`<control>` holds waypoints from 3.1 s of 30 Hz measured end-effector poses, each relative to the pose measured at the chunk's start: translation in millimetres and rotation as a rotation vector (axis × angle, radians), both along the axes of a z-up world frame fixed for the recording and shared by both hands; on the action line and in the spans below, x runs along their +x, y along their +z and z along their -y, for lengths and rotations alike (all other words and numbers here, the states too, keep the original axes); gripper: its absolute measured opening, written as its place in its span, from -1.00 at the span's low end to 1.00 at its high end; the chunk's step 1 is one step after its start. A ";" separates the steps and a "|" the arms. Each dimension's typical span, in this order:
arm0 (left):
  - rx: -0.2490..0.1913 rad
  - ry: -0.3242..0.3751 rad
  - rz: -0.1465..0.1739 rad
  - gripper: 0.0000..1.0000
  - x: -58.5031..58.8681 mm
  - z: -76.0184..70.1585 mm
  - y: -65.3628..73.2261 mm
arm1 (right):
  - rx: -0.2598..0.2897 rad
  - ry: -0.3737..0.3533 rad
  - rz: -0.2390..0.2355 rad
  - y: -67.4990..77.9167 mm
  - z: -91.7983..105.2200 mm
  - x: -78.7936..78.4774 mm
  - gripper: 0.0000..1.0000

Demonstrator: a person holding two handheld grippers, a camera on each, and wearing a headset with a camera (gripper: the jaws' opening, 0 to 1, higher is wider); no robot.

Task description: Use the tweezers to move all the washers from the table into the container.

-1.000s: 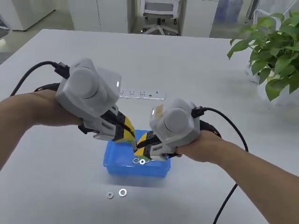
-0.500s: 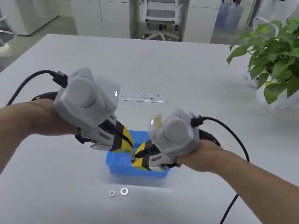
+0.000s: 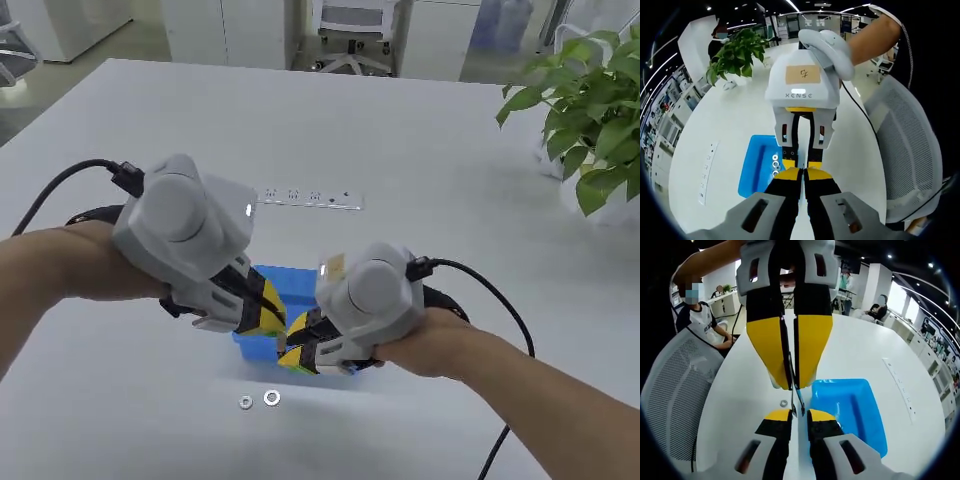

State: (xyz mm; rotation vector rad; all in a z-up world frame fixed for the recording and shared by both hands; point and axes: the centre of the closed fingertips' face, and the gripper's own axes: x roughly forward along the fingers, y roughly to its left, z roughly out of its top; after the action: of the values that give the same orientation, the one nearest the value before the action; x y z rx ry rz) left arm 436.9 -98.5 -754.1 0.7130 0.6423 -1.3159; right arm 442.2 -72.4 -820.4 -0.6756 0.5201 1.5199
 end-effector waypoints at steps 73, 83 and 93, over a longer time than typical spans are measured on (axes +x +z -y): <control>-0.041 0.041 -0.089 -0.87 -18.6 -14.3 -38.3 | 0.007 0.031 -0.023 -44.3 -12.0 -24.5 -0.76; -0.041 0.053 -0.093 -0.87 -19.1 -16.5 -40.7 | 0.010 0.037 -0.028 -45.1 -15.6 -25.6 -0.76; -0.039 0.058 -0.085 -0.88 -17.4 -16.1 -41.2 | -0.001 0.029 -0.044 -45.2 -15.3 -24.6 -0.80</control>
State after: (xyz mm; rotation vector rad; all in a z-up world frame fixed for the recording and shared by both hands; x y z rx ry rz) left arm 419.5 -82.4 -795.3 0.6048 0.6991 -1.3066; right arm 417.6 -57.1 -865.6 -0.6536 0.5466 1.5648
